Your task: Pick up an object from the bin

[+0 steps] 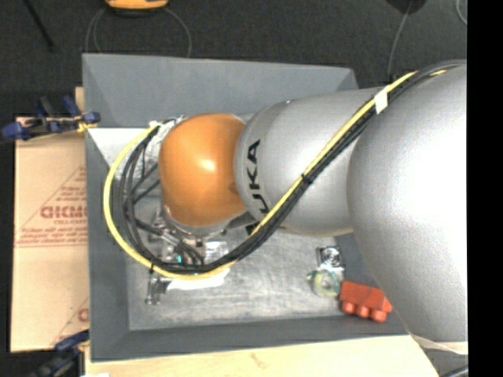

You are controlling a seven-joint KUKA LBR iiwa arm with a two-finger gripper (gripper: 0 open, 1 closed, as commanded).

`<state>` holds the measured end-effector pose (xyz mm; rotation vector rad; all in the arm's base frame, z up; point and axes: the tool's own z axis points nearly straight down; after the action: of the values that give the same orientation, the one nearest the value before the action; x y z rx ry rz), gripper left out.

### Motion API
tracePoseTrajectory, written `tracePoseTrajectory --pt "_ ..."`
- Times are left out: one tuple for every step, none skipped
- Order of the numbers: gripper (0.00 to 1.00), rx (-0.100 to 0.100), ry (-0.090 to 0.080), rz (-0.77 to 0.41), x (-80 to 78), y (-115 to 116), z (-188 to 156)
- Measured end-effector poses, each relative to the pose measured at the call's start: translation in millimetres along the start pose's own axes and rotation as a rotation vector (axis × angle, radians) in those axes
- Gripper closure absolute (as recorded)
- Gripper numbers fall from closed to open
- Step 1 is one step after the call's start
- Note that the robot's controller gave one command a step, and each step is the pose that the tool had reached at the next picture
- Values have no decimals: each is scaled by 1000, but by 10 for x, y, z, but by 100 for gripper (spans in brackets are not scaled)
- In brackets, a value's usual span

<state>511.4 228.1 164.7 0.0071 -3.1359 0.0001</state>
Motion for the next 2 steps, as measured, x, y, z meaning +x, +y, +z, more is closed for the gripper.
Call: tracePoseTrajectory --pt "0 -2 -20 -403 -221 -717 880" --pt "100 -4 -24 -401 -232 -703 858"
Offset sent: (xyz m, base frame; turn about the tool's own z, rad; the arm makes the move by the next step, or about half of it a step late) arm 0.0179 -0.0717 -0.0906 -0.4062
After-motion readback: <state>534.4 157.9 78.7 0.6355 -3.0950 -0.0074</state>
